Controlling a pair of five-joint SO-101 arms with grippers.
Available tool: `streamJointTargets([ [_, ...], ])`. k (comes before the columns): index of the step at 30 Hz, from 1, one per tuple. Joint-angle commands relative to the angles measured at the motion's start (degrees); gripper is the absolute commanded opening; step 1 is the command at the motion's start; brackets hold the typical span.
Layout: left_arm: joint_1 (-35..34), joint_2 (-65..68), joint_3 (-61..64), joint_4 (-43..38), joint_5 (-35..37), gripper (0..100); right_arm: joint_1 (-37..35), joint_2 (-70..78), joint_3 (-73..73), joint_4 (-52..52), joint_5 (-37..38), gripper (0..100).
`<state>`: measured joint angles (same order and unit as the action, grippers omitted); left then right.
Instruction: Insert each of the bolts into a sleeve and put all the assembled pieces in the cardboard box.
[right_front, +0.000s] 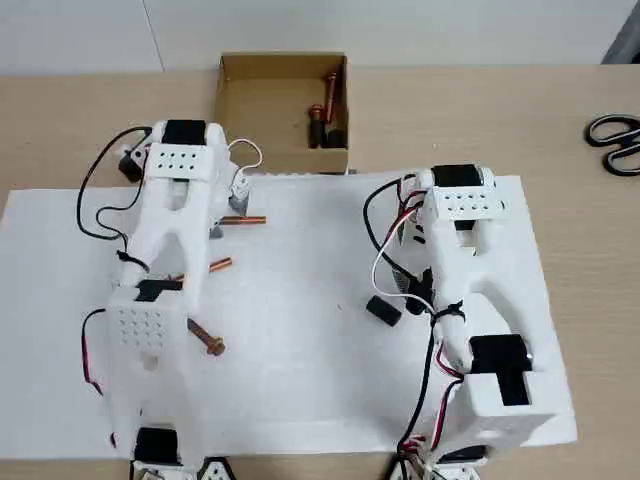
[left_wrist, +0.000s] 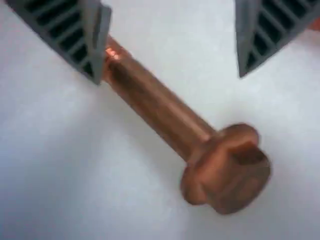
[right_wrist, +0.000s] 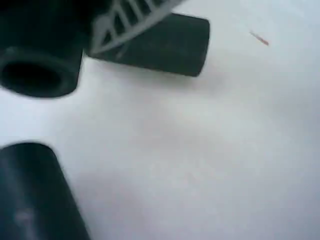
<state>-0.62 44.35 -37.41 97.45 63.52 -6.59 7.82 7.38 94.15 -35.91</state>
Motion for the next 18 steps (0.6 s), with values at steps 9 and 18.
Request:
streamJointTargets([
  [9,-5.4,1.5,3.0,-4.7,0.4,16,0.5,-0.3,-0.3,-0.3,0.3,0.2],
  [18,-5.6,5.6,2.9,-1.1,0.4,15,2.2,-0.6,-0.3,0.0,1.8,0.2],
])
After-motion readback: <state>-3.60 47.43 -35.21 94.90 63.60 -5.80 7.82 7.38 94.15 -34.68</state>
